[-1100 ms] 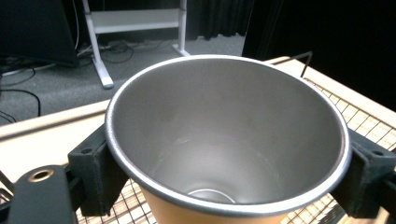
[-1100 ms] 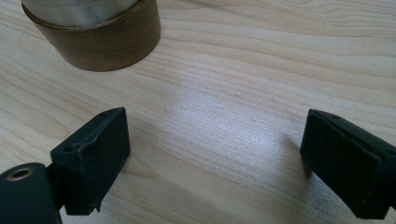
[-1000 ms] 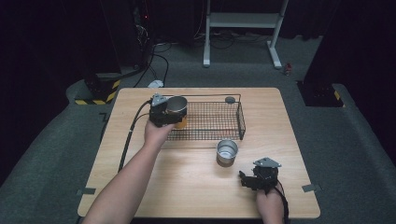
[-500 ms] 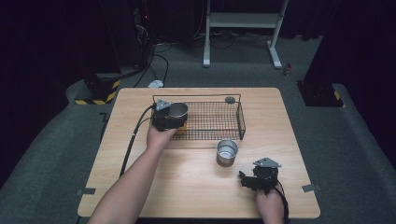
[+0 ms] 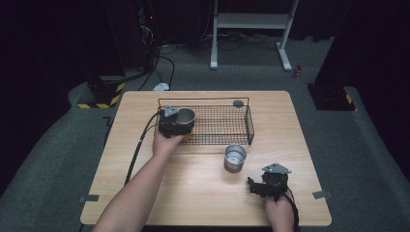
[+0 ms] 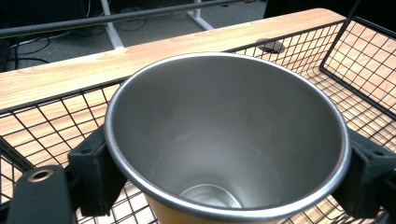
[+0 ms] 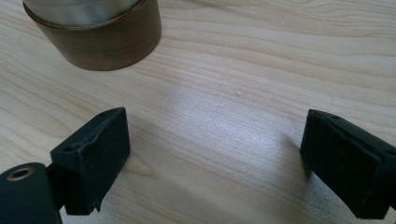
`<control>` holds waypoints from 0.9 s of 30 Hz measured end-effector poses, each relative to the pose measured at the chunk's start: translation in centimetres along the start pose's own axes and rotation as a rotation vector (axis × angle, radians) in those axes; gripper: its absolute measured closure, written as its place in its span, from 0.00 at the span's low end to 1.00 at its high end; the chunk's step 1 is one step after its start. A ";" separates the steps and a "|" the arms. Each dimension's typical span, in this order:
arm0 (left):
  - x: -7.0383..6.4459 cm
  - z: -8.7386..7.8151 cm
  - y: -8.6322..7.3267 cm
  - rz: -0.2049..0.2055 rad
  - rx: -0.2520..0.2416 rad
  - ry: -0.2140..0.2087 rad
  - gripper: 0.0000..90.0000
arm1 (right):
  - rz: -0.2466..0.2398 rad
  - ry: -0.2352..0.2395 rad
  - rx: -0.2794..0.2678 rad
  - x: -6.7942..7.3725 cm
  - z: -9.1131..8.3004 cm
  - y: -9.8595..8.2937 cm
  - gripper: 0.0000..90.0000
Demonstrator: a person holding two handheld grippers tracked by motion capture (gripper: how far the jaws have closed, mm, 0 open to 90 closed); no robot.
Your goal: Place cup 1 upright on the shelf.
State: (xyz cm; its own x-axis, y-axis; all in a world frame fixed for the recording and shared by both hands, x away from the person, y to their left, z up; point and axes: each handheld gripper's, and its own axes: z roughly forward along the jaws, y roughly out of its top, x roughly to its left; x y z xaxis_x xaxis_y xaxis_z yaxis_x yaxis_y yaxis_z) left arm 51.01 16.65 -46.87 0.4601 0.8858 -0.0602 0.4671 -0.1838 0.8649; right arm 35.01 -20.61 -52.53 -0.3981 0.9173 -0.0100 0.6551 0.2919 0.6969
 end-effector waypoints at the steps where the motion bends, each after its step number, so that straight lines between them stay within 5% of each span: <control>1: 0.0 0.0 0.0 0.007 0.000 0.002 0.15 | 0.000 0.000 0.000 0.0 0.0 0.0 0.09; 19: -0.3 -0.7 -0.7 0.040 0.012 0.013 0.15 | -0.006 0.003 -0.001 0.0 0.0 0.0 0.09; 23: -0.3 -0.6 -0.5 0.011 0.053 0.029 0.14 | -0.006 0.003 -0.001 0.0 0.0 0.0 0.09; 27: -0.4 -0.6 -0.2 0.039 0.083 0.066 0.04 | -0.006 0.003 -0.001 0.0 0.0 0.0 0.09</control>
State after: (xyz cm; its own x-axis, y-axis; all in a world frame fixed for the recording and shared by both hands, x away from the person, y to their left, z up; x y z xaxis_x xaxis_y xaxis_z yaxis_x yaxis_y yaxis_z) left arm 50.29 16.62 -46.67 0.4293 0.9031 0.0082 0.5117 -0.2507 0.8218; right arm 34.99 -20.63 -52.53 -0.4039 0.9147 -0.0119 0.6520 0.2969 0.6977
